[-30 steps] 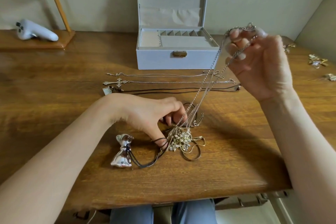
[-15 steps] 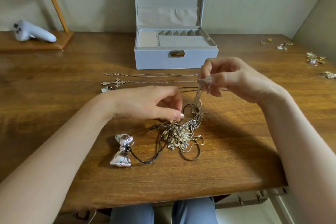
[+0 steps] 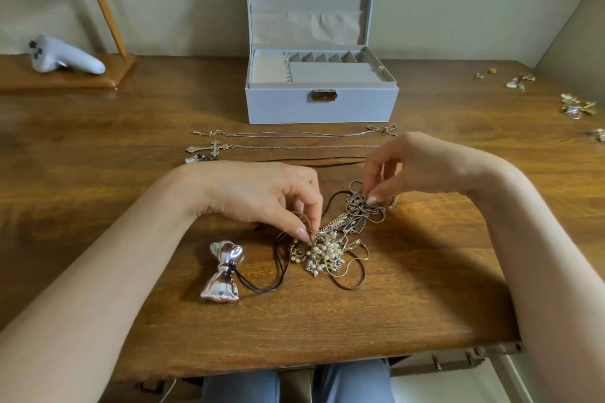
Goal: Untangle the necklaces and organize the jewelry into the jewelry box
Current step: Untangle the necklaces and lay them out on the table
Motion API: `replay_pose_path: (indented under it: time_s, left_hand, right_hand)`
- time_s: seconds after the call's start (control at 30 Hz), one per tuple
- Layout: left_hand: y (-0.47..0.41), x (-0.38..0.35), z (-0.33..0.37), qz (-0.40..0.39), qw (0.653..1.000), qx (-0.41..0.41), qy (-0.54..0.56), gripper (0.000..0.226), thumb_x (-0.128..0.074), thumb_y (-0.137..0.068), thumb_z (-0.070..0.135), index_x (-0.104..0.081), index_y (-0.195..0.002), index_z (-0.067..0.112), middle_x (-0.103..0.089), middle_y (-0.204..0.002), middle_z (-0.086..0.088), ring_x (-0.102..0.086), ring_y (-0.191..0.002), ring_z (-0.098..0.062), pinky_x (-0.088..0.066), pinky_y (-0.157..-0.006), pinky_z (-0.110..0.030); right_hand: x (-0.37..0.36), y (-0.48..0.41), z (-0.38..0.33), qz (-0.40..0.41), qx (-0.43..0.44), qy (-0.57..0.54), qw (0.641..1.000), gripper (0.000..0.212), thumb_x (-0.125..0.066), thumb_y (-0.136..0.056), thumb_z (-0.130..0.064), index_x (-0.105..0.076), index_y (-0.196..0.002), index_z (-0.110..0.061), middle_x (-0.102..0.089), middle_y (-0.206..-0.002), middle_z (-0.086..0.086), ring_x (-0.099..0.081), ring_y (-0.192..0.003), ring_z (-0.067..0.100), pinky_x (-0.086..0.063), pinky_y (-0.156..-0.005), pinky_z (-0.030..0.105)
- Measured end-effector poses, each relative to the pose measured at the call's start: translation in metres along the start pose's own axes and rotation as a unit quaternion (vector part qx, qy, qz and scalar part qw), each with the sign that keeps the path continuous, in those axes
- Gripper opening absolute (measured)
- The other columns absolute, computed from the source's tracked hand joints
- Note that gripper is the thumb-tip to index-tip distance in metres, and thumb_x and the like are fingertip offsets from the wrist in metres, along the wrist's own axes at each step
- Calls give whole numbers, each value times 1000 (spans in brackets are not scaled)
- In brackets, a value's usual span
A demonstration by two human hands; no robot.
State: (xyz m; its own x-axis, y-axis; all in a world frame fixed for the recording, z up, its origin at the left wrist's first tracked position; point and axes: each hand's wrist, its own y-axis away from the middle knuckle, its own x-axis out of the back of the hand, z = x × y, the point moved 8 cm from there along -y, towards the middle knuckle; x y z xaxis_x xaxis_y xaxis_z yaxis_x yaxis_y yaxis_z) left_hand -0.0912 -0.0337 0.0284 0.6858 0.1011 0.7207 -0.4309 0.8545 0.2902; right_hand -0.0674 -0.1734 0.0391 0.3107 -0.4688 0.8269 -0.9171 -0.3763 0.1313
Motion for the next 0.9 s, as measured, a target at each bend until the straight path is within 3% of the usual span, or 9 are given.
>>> replay_pose_path:
  time_s: [0.1, 0.2, 0.33, 0.47, 0.57, 0.63, 0.73, 0.83, 0.9]
  left_hand:
    - [2, 7, 3, 33, 999, -4, 6, 8, -65, -86, 26, -69, -86, 33, -52, -96, 17, -54, -90, -2, -42, -77, -14]
    - [3, 11, 8, 51, 999, -11, 13, 10, -63, -88, 21, -69, -87, 29, -54, -88, 19, -54, -84, 2, -39, -73, -8]
    - [4, 10, 4, 32, 999, 0, 14, 11, -64, -88, 19, -70, -88, 28, -55, -85, 22, -56, -84, 2, -39, -74, -8]
    - [8, 2, -4, -25, 999, 25, 27, 11, -65, -85, 25, -73, -90, 32, -54, -94, 15, -55, -89, 1, -43, -80, -13]
    - [9, 0, -5, -45, 998, 27, 23, 12, -66, -85, 25, -74, -92, 31, -54, -101, 16, -55, -94, 3, -45, -84, -15]
    - [10, 1, -6, -50, 998, 30, 23, 14, -67, -84, 25, -74, -92, 33, -54, -98, 22, -55, -94, 4, -45, -84, -14]
    - [11, 3, -4, -42, 998, 29, 20, 11, -67, -83, 29, -75, -90, 31, -55, -96, 23, -55, -92, 3, -44, -83, -15]
    - [11, 6, -3, -25, 999, 25, 19, 15, -65, -80, 37, -76, -85, 29, -59, -93, 18, -56, -88, 1, -43, -78, -15]
    - [12, 7, -2, -21, 999, 28, 28, 18, -64, -79, 39, -76, -84, 28, -60, -91, 16, -56, -87, 1, -42, -77, -13]
  right_hand:
    - [4, 1, -26, 50, 99, 25, 993, 15, -81, -70, -23, -74, -81, -31, -62, -89, -8, -54, -83, 5, -37, -69, 14]
    - [-25, 0, -50, -33, 175, 4, 984, 16, -80, -73, -20, -74, -87, -23, -62, -87, -5, -55, -79, 9, -37, -69, 13]
    - [-41, -6, -50, -57, 152, 16, 987, 15, -79, -73, -17, -73, -87, -16, -62, -82, -7, -54, -70, 4, -41, -64, 14]
    - [-36, -5, -47, -45, 151, 10, 987, 10, -76, -76, -13, -70, -81, -18, -62, -80, -8, -57, -71, 8, -46, -66, 21]
    - [-32, -4, -43, -42, 142, -15, 989, 15, -71, -77, -7, -65, -79, -20, -65, -79, -6, -57, -71, 6, -46, -68, 19]
    - [-26, -3, -43, -30, 136, -54, 989, 18, -69, -78, -3, -61, -78, -20, -68, -81, -3, -59, -72, 3, -50, -70, 24]
    - [-17, -2, -42, -11, 135, -153, 979, 11, -62, -76, -4, -56, -78, -12, -72, -80, 8, -67, -76, 15, -52, -69, 32]
    - [-6, 0, -41, 27, 138, -229, 963, 14, -62, -78, 0, -52, -76, -9, -68, -65, 5, -58, -61, 14, -43, -55, 20]
    - [1, 1, -38, 46, 135, -260, 955, 18, -62, -80, 5, -51, -76, -9, -64, -60, 4, -55, -57, 12, -41, -55, 17]
